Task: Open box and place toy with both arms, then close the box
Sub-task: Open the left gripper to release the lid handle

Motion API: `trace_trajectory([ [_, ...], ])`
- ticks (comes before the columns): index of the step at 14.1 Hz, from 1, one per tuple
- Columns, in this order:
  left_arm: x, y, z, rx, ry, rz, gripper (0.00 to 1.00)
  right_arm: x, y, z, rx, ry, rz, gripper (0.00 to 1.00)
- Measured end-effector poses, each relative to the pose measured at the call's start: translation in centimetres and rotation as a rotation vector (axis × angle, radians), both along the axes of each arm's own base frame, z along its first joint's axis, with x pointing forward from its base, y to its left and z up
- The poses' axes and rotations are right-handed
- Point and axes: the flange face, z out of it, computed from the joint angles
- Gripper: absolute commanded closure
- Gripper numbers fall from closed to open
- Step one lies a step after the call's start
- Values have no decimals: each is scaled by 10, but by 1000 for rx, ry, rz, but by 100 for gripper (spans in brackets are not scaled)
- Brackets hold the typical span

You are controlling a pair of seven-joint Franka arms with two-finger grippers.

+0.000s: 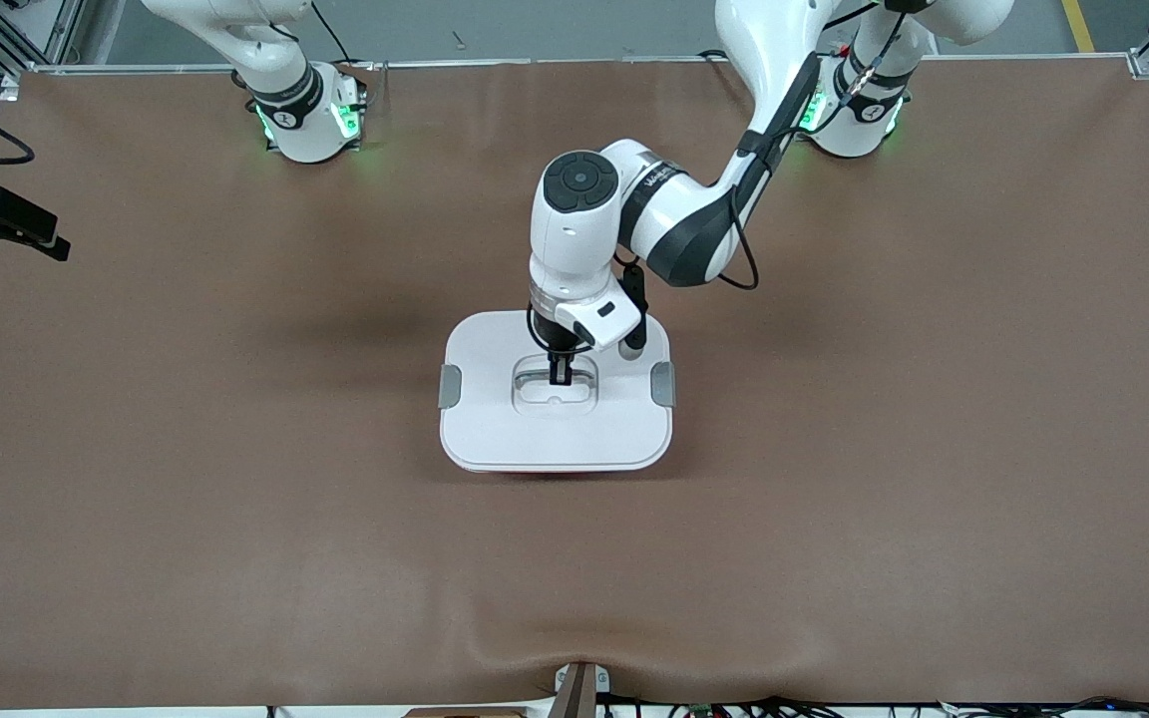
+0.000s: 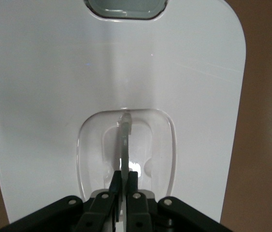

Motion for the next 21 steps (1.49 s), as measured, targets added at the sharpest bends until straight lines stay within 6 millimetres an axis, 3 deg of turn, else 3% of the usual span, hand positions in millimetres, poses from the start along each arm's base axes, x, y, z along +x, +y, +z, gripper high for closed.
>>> trace_trajectory([
  [14,-2,3,-12,5,8,2,100,0,2,0,0,-2,3,0],
  [15,-2,3,-12,5,8,2,87,0,2,0,0,-2,3,0],
  [18,-1,5,-15,9,12,4,9,0,2,0,0,-2,3,0],
  [19,-1,5,-14,8,12,5,0,0,2,0,0,-2,3,0],
  [21,0,6,-1,-7,2,8,0,0,2,1,0,-5,3,0],
])
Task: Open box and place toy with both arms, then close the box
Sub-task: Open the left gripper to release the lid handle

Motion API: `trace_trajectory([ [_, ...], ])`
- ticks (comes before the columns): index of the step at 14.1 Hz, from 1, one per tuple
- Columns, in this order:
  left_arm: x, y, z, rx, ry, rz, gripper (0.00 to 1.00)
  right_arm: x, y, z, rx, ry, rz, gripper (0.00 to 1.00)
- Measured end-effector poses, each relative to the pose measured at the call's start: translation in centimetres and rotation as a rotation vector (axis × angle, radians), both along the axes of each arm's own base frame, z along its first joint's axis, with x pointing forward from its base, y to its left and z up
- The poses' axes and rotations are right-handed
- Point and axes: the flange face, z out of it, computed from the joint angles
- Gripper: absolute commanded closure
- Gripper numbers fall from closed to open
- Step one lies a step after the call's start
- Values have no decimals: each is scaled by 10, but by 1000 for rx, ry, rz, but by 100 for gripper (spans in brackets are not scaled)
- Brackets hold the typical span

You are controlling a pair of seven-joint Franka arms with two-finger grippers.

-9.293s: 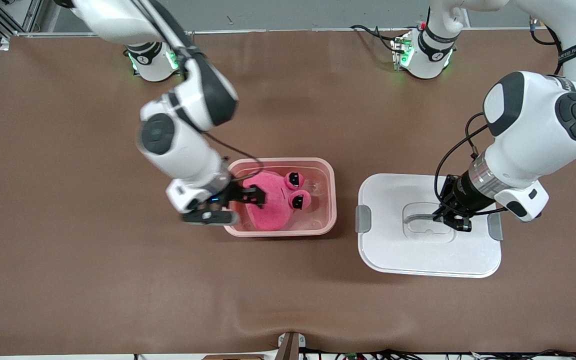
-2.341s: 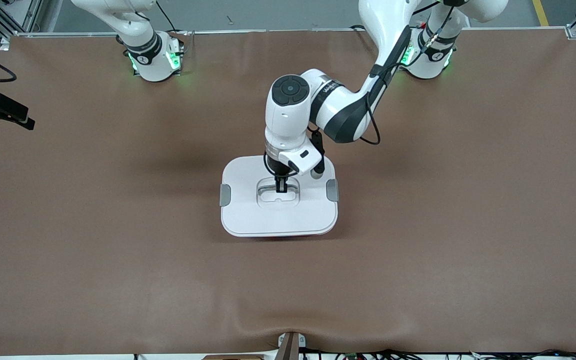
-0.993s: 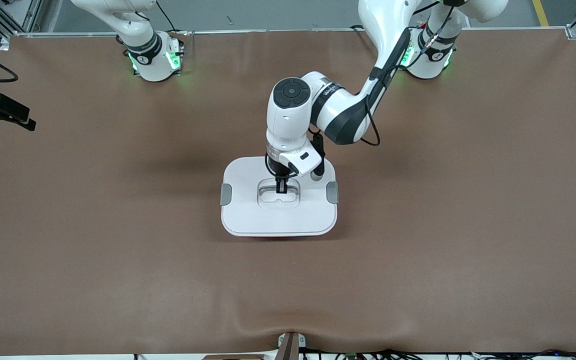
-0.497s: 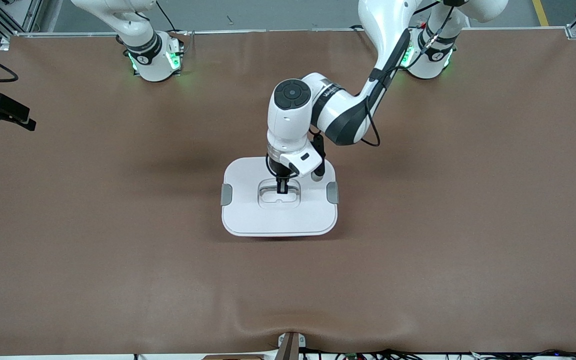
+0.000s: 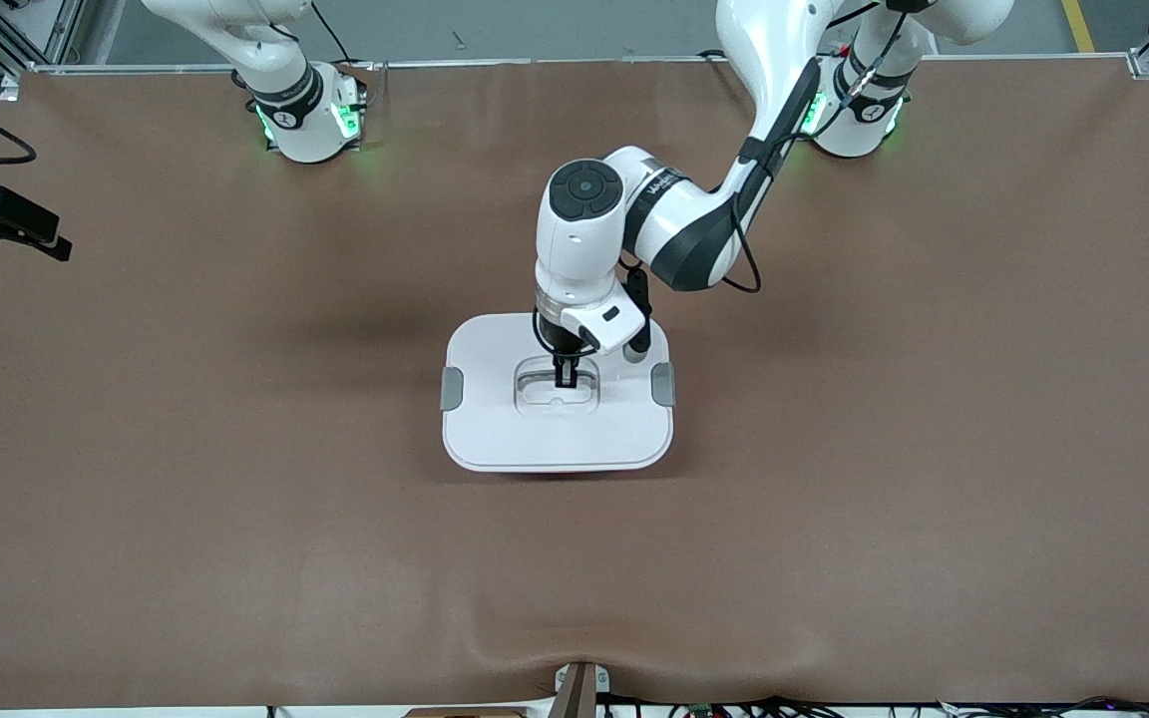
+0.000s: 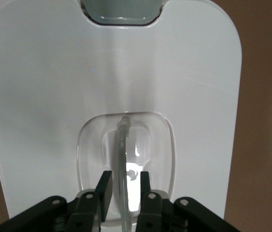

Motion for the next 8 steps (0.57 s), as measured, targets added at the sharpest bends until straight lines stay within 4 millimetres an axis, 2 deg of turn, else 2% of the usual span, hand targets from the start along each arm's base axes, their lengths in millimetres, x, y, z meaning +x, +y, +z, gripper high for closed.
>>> trace_trajectory([
  [3,-1,7,48,-32,-20,4,0,0,1,0,0,-1,1,0],
  [5,6,24,78,-43,-33,0,0,0,4,0,0,-1,7,0],
  [8,24,57,97,2,-29,-72,0,1,8,0,0,-1,14,0],
])
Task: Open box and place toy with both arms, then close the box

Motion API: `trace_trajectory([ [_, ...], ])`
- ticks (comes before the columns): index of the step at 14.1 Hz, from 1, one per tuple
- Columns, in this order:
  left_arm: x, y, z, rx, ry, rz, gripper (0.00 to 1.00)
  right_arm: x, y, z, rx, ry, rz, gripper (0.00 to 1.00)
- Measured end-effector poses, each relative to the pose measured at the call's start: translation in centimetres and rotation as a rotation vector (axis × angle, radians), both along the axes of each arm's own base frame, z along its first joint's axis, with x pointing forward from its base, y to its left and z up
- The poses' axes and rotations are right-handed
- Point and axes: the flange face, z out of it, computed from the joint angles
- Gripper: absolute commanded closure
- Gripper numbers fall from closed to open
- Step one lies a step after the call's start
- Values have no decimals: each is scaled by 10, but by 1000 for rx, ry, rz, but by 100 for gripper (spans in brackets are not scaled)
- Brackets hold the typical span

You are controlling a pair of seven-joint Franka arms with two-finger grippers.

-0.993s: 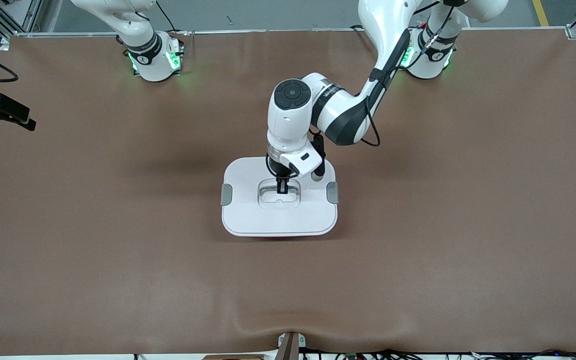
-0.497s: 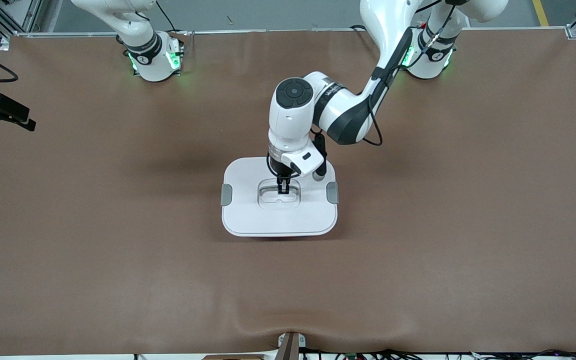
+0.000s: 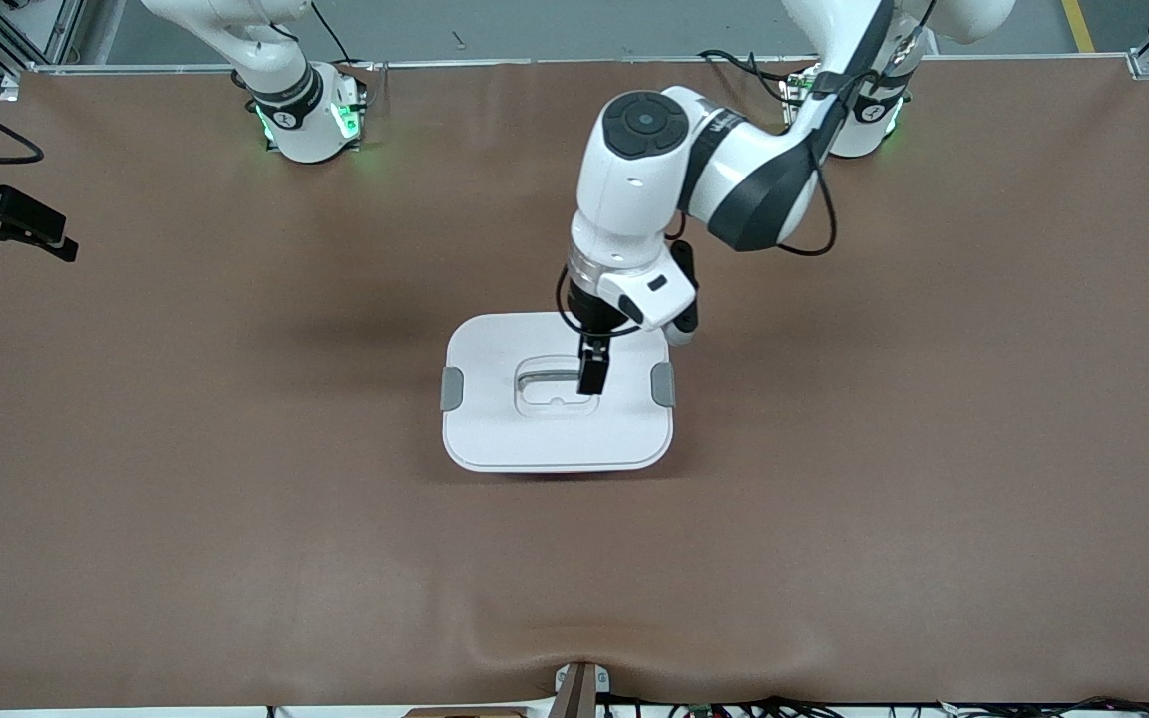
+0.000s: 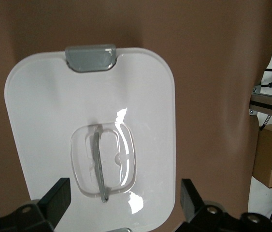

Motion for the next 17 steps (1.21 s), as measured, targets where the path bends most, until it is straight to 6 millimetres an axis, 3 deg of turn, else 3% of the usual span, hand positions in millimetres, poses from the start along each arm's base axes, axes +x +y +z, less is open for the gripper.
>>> trace_trajectory([
  [6,54,109,33,89,28,-148,0,0,1,0,0,-2,2,0],
  [14,90,205,44,156,50,-338,0,1,7,0,0,-3,13,0],
  [17,102,250,55,133,50,-401,0,1,6,-4,0,0,12,0],
])
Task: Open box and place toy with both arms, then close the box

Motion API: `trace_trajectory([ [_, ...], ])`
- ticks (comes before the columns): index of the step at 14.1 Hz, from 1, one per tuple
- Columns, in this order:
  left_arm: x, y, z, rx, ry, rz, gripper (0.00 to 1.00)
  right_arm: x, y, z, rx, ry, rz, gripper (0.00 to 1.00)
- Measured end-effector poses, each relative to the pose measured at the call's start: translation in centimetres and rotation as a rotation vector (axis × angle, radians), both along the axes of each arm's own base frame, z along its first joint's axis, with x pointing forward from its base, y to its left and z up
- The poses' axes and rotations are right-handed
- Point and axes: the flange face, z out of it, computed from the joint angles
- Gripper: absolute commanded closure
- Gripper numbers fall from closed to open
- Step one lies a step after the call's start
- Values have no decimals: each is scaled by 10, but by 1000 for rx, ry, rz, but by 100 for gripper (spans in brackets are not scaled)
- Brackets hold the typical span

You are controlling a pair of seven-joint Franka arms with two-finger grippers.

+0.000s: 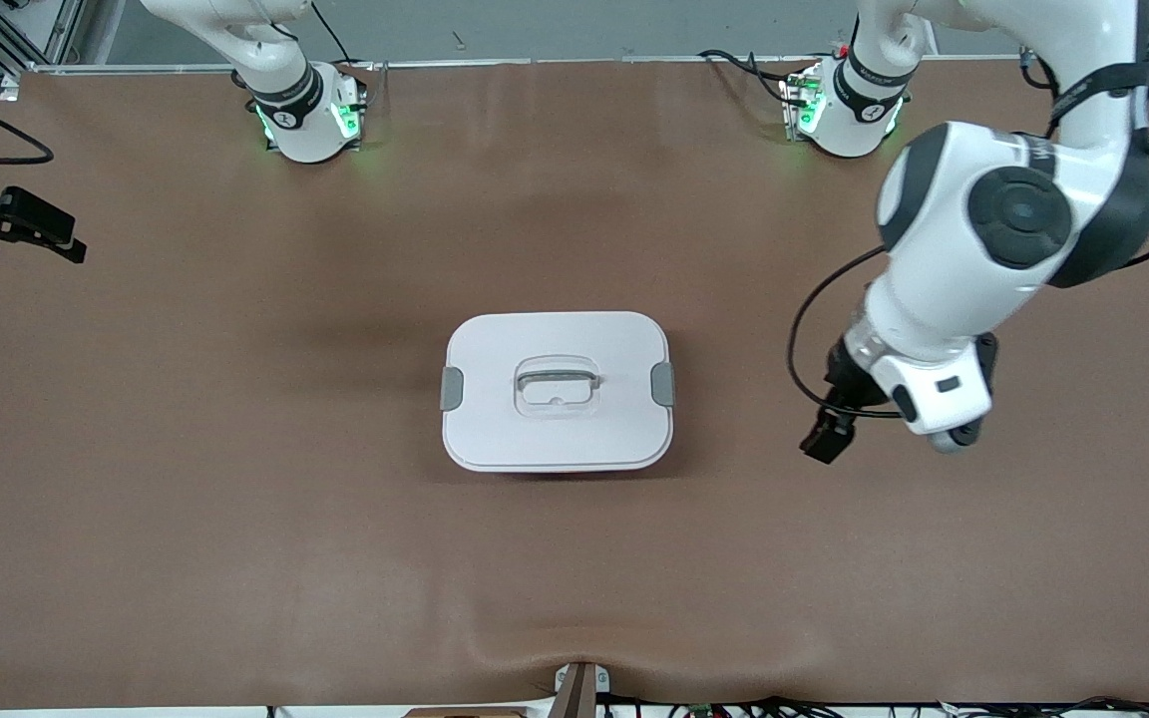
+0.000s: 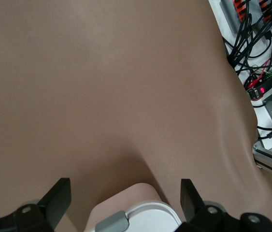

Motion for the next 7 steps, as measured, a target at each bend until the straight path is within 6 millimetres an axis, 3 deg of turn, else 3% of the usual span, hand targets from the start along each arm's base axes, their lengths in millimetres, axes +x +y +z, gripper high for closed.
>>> trace_trajectory([
  [7,14,139,30,34,-6,-254,0,0,0,-1,0,-1,0,0],
])
